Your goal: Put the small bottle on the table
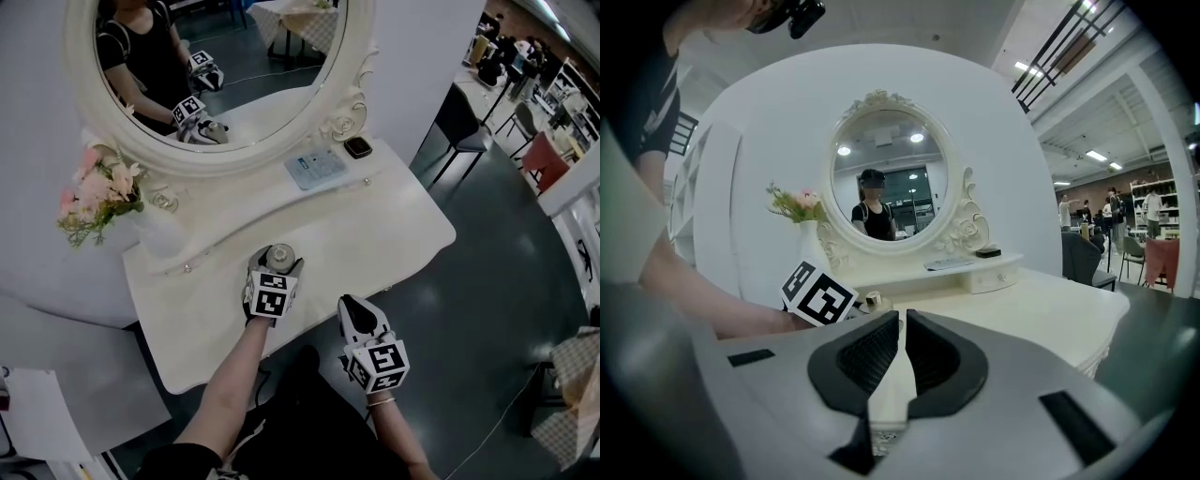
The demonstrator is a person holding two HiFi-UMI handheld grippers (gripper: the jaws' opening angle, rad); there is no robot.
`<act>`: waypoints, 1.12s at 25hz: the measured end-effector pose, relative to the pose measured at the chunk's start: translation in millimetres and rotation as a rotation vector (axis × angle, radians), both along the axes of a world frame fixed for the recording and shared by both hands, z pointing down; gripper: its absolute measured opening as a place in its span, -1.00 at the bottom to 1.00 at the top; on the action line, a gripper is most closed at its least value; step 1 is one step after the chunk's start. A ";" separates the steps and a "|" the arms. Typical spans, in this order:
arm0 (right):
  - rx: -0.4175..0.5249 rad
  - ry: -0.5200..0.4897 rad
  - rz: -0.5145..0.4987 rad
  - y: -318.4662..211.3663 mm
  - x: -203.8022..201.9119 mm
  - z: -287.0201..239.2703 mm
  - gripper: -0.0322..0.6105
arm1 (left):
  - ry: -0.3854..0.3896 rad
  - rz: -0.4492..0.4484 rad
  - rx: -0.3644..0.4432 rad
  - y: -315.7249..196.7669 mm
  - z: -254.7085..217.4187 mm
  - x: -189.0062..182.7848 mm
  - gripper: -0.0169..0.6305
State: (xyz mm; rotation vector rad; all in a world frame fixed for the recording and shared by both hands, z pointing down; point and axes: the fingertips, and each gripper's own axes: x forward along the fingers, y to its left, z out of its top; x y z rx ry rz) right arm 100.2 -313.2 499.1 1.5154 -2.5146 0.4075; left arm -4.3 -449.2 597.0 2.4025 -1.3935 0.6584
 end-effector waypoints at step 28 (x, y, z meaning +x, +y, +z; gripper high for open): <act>0.012 -0.008 -0.014 19.3 0.0 -3.5 -0.88 | -0.006 -0.014 0.023 1.3 -15.6 0.3 0.18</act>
